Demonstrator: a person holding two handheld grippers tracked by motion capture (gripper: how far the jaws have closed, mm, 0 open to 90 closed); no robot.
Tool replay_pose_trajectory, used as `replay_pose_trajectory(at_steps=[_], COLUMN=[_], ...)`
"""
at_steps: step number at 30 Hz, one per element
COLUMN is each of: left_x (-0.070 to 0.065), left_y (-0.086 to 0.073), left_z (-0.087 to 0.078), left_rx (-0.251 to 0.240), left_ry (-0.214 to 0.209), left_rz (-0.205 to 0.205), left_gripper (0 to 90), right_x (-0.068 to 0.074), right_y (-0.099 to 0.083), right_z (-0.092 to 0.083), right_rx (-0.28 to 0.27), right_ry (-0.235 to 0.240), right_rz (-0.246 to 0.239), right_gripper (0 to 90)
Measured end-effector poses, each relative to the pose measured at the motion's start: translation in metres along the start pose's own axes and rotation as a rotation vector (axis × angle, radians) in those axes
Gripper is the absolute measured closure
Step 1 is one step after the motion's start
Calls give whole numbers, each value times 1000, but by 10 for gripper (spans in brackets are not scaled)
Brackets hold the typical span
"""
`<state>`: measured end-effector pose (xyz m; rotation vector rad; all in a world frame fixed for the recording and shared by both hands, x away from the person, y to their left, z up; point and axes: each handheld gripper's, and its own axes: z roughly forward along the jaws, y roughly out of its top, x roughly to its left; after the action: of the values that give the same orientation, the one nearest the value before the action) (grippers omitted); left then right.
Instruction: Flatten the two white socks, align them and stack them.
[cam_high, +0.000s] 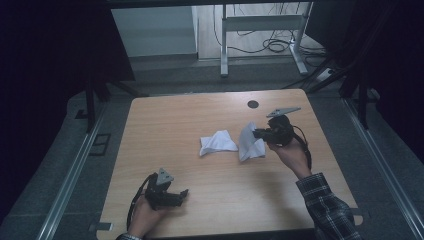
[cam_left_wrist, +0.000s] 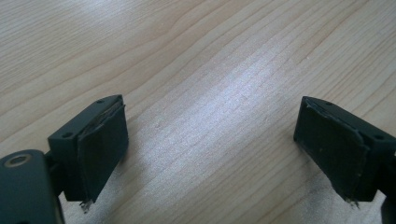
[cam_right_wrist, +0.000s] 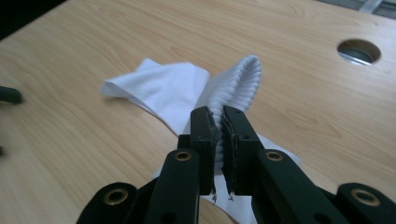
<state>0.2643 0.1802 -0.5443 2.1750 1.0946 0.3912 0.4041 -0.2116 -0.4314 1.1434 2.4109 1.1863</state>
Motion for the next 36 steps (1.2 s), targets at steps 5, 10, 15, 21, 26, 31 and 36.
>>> replay_pose_trajectory(at_steps=[5,10,15,21,26,31,36], left_x=[0,0,0,0,0,0,0], left_y=[0,0,0,0,0,0,0], left_z=[0,0,0,0,0,0,0], left_rx=[0,0,-2,-2,-1,0,0], left_ry=[0,0,1,1,0,0,1], left_rz=[-1,-1,0,0,2,-1,-6], left_gripper=[98,98,98,98,98,98,98], right_x=[20,38,63,54,29,-3,-31], right_y=[15,30,53,53,31,2,-24], right_z=[-5,-12,-43,-69,-64,-56,-59], right_rx=[-27,-59,-145,-178,-142,-98,-73], right_ry=[35,65,104,67,41,-2,-52], right_rz=[-35,-64,-120,-120,-56,14,80], right_gripper=[834,834,834,834,834,833,832])
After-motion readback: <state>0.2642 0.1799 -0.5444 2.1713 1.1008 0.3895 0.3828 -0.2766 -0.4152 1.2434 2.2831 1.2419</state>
